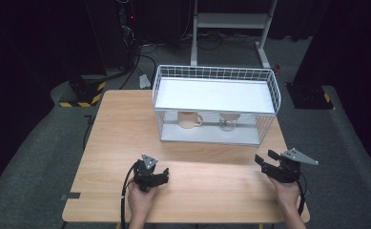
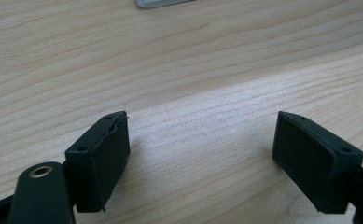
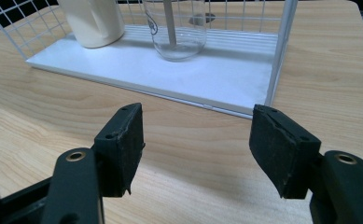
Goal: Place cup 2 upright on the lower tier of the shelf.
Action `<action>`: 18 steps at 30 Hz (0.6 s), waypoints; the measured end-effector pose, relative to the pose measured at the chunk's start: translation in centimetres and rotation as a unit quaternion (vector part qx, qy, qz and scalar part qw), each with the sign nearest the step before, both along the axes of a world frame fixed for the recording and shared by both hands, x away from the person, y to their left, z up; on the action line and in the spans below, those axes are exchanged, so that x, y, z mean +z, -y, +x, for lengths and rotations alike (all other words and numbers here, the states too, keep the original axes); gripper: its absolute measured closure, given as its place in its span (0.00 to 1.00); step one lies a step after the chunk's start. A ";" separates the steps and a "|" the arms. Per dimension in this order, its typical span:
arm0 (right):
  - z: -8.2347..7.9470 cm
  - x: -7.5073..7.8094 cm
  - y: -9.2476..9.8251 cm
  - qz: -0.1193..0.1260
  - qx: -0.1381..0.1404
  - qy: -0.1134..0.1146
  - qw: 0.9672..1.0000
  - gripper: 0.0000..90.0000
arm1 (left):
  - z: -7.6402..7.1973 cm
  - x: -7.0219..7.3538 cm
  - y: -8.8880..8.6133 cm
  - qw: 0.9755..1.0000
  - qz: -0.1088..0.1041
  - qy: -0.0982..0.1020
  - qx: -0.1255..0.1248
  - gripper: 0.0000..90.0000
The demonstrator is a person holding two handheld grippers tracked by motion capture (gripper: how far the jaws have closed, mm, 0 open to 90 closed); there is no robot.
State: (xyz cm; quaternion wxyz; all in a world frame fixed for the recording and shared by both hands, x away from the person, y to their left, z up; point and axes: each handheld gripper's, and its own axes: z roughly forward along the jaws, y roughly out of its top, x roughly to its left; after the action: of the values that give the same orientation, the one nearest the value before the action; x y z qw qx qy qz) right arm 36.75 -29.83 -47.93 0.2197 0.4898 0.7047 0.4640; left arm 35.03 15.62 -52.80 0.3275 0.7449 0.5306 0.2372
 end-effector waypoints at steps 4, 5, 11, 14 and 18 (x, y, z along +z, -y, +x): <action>-0.3 -0.3 0.2 -0.002 -0.002 -0.004 1.000 0.40 | 0.0 0.0 0.0 1.000 0.000 0.000 0.000 0.21; -0.4 -0.4 0.2 -0.003 -0.003 -0.005 1.000 0.40 | 0.0 0.0 0.0 1.000 0.000 0.000 0.001 0.21; -0.8 -0.9 0.4 -0.009 -0.007 -0.008 1.000 0.40 | 0.0 0.0 0.0 1.000 0.000 0.000 0.001 0.21; -1.0 -1.2 0.6 -0.009 -0.010 -0.013 1.000 0.40 | 0.0 0.0 0.0 1.000 0.000 0.000 0.001 0.21; -1.2 -1.4 0.9 -0.017 -0.013 -0.015 1.000 0.40 | 0.0 0.0 0.0 1.000 0.000 0.000 0.001 0.21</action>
State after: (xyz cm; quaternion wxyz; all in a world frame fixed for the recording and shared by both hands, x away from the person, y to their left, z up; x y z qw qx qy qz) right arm 35.59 -30.75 -49.31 0.2237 0.5021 0.7090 0.4417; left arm 35.03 15.61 -52.80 0.3272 0.7445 0.5313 0.2374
